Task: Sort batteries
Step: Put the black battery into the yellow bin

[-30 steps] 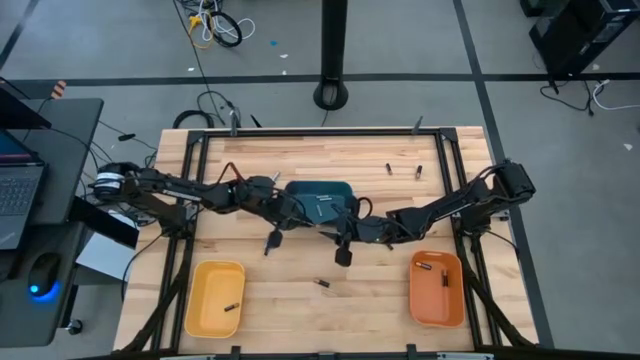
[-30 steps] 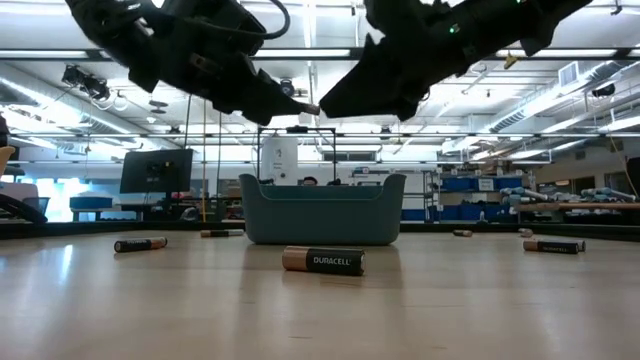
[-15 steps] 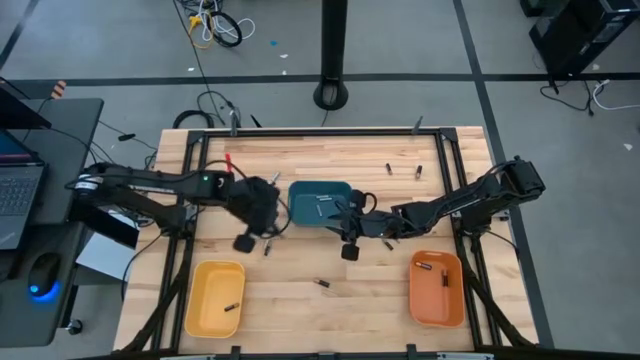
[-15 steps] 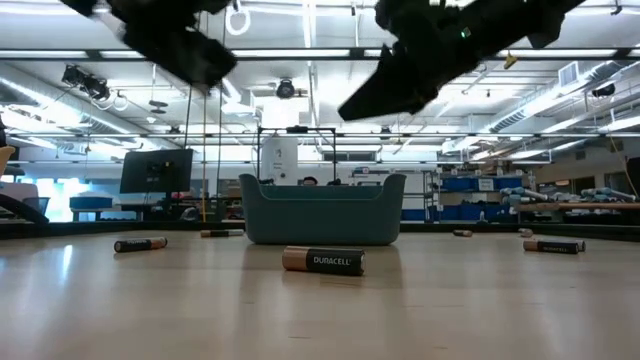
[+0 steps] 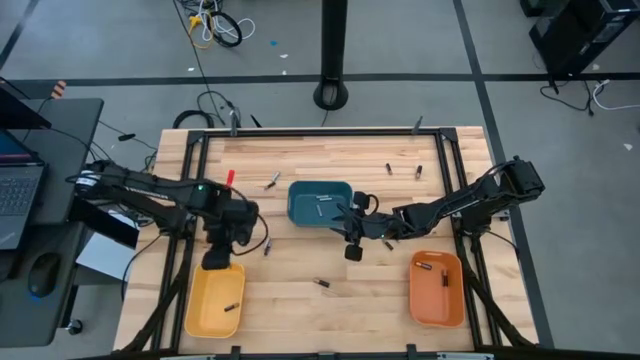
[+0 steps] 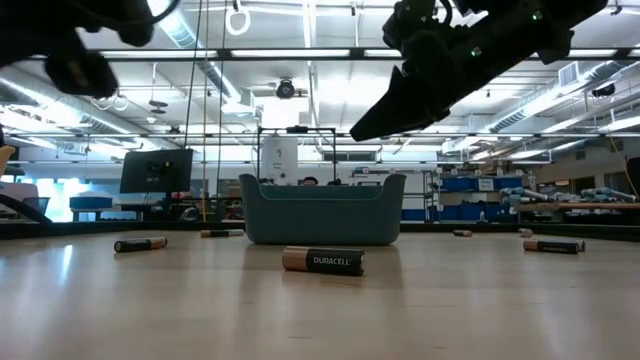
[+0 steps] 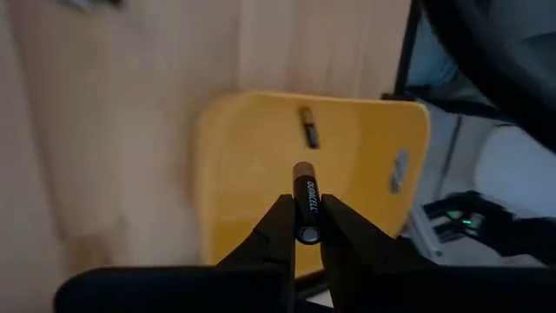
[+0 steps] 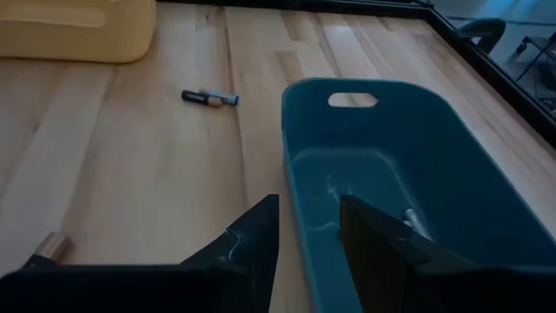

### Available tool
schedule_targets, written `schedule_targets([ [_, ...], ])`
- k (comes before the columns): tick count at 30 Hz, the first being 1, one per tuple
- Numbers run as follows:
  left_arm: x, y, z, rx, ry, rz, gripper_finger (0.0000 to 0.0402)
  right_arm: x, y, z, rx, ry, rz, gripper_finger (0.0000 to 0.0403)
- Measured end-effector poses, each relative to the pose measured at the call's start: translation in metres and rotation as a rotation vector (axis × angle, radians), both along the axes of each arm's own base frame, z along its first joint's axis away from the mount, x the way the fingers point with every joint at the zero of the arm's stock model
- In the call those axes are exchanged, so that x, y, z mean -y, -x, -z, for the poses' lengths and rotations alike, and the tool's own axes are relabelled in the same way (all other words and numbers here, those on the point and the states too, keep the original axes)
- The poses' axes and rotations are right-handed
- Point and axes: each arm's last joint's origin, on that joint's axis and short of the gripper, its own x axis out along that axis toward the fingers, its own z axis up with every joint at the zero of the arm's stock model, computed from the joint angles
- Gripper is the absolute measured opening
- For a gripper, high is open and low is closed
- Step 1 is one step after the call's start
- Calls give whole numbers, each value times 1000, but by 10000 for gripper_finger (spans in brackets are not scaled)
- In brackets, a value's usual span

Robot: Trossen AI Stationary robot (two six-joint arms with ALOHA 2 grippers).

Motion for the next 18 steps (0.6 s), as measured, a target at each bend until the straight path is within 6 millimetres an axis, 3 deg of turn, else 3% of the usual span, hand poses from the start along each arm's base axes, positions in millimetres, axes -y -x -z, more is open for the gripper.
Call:
schedule_targets([
  [4,18,1,10,-40,54,-25,42,3,2,4,-4,10,2,131],
  [12,49,9,54,-62,121,-46,42,3,3,6,-15,18,-18,132],
  [18,56,19,74,-74,134,-62,42,3,3,6,-13,9,-18,132],
])
